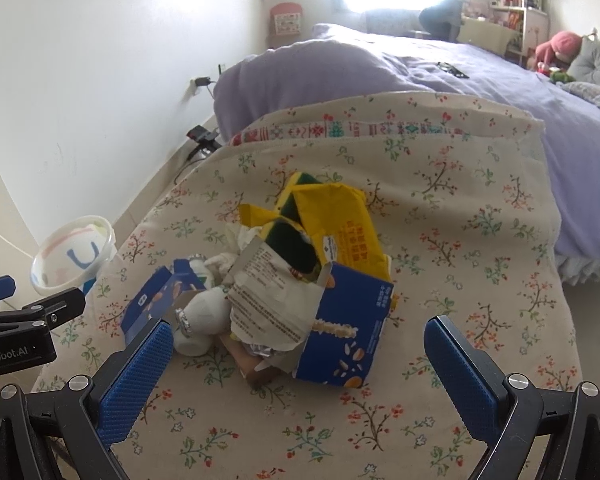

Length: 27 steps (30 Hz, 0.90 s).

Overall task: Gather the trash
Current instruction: 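Move the right gripper toward the blue biscuit carton on the pile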

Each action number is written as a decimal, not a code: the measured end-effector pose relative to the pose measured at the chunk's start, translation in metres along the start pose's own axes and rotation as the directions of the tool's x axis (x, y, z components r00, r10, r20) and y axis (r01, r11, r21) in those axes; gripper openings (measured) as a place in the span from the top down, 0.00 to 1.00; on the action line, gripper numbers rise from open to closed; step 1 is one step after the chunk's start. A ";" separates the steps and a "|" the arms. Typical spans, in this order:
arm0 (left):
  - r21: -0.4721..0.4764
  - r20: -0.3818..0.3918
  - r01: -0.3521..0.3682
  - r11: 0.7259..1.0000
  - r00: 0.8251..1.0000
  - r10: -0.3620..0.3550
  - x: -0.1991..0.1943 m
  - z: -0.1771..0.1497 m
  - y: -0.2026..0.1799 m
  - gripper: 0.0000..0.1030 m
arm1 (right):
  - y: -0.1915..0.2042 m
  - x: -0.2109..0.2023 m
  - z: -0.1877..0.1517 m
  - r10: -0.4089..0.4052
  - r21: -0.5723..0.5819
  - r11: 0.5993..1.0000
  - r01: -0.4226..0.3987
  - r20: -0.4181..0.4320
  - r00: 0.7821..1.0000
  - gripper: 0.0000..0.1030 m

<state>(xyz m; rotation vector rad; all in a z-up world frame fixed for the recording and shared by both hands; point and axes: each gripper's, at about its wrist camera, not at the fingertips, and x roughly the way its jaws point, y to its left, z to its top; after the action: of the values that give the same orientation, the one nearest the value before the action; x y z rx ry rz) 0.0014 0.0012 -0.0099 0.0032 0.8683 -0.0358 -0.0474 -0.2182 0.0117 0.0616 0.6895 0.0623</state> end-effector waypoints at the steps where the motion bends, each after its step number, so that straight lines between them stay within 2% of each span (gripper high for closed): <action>1: 0.001 -0.002 0.001 1.000 1.000 -0.001 0.000 0.000 0.000 0.00 | 0.000 0.000 0.000 0.008 0.010 1.000 -0.008 -0.009 1.000 0.00; 17: 0.018 -0.035 0.015 1.000 0.999 -0.014 0.010 -0.001 -0.002 0.00 | -0.008 0.010 -0.002 0.033 0.061 0.998 -0.029 -0.070 0.997 0.00; 21: 0.026 -0.074 0.041 0.999 0.996 -0.039 0.019 0.004 0.002 0.00 | -0.011 0.013 0.003 0.049 0.072 0.997 -0.042 -0.098 0.994 0.00; 24: 0.065 -0.113 0.059 0.996 0.992 -0.051 0.026 0.009 0.003 0.00 | -0.018 0.020 0.015 0.048 0.062 0.997 -0.039 -0.152 0.987 0.00; 25: 0.074 -0.133 0.070 0.995 0.989 -0.060 0.030 0.012 0.004 0.00 | -0.020 0.020 0.021 0.045 0.055 0.998 -0.036 -0.164 0.985 0.00; 27: 0.075 -0.212 0.126 0.989 0.971 -0.108 0.041 0.022 0.010 0.00 | -0.026 0.019 0.033 0.057 0.073 0.996 -0.044 -0.192 0.980 0.00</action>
<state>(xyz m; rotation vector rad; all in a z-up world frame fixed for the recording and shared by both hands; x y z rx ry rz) 0.0448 0.0096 -0.0269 0.0389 1.0743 -0.1877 -0.0104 -0.2442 0.0232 0.1406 0.8852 0.0944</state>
